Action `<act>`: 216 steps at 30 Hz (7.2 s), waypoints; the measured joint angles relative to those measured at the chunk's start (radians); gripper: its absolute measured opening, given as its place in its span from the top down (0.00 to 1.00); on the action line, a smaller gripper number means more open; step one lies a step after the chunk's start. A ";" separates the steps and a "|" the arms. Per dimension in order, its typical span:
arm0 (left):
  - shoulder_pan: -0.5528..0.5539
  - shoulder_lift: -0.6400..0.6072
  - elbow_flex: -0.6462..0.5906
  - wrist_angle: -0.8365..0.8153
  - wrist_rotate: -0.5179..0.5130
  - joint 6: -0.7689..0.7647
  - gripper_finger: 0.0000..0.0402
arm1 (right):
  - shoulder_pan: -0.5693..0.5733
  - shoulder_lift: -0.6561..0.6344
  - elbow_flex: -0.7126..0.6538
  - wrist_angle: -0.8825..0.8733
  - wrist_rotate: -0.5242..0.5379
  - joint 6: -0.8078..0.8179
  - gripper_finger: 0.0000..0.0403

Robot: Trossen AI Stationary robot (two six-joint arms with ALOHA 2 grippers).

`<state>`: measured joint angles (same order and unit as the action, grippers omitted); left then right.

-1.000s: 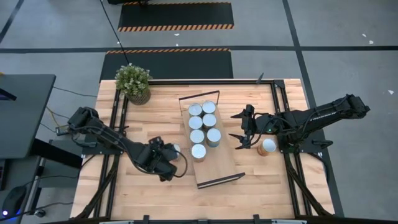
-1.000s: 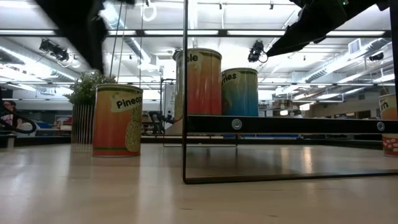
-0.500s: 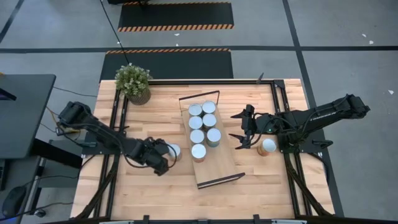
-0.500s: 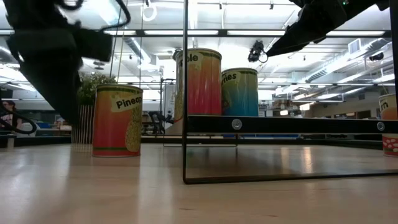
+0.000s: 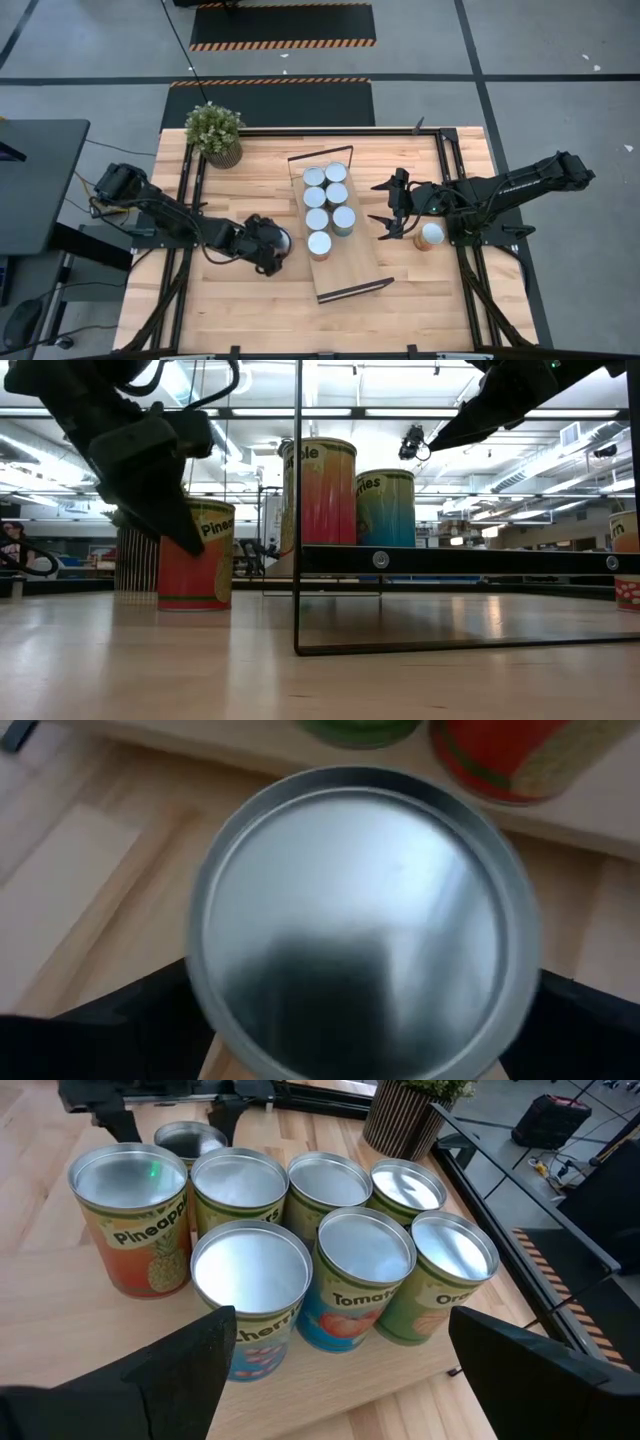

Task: Pick and place cans onto a shelf
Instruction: Put the canned pineapples on the shelf, then put the canned corn on the shelf

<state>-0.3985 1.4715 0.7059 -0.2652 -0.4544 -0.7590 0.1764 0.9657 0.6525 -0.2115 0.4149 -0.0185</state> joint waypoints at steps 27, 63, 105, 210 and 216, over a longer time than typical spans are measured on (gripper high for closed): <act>0.002 -0.046 0.301 -0.369 0.077 0.120 0.21 | 0.031 -0.094 0.001 0.011 0.003 -0.016 0.07; 0.177 0.599 1.155 -0.321 0.269 0.675 0.20 | 0.059 -0.164 0.001 -0.095 0.011 0.019 0.07; 0.090 0.546 1.155 -0.493 -0.090 0.747 0.01 | 0.060 -0.146 0.000 -0.108 0.031 0.069 0.07; 0.068 -0.145 0.528 -0.128 -0.065 0.730 0.02 | 0.232 0.677 0.779 -0.926 -0.419 0.302 0.20; 0.068 -0.144 0.528 -0.129 -0.065 0.718 0.01 | 0.226 0.687 0.786 -0.910 -0.442 0.272 0.20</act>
<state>-0.3302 1.3271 1.2343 -0.3939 -0.5195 -0.0414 0.4023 1.6531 1.4384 -1.1219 -0.0272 0.2534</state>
